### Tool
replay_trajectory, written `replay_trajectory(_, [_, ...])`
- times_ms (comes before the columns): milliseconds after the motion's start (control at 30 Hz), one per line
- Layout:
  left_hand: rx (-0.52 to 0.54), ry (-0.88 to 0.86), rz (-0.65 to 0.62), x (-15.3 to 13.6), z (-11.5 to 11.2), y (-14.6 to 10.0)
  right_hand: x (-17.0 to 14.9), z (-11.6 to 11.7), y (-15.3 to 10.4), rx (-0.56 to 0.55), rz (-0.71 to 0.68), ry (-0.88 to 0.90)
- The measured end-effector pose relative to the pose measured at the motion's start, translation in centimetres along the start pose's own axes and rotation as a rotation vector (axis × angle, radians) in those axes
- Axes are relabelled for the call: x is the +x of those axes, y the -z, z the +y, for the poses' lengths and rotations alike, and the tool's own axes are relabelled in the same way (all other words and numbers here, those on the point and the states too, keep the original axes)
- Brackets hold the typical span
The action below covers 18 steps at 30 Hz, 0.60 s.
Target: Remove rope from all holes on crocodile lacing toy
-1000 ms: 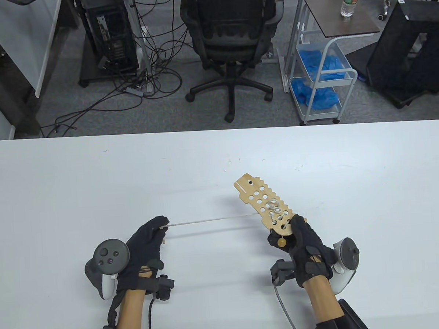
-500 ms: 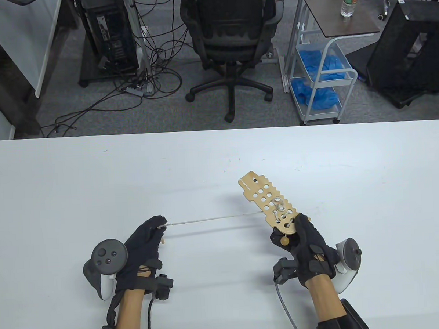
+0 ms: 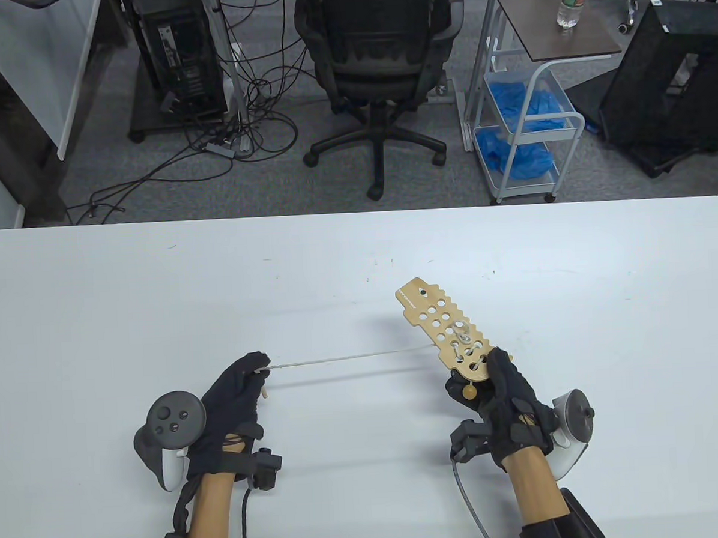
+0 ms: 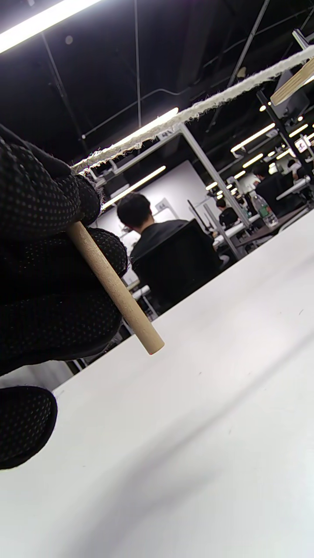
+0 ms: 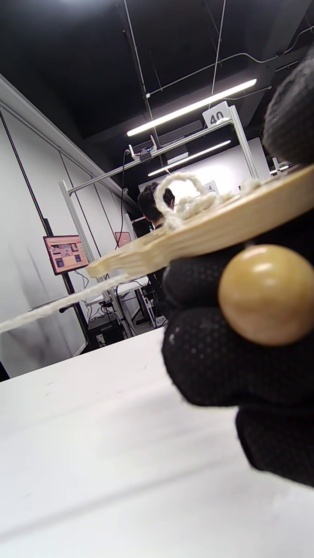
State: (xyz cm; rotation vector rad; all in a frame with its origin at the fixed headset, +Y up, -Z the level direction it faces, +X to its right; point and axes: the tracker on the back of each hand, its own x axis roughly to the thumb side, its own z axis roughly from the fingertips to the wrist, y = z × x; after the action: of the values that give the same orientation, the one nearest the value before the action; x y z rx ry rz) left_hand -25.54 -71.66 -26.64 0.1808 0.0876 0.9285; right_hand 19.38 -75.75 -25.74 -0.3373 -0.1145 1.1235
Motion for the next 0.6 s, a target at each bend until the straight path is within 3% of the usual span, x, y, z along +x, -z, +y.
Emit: replay_trajectory(600, [0.019,-0.012,0.026,-0.31,0.42,0.01,0.12,-0.28,0.07,-0.005,0.013,0.032])
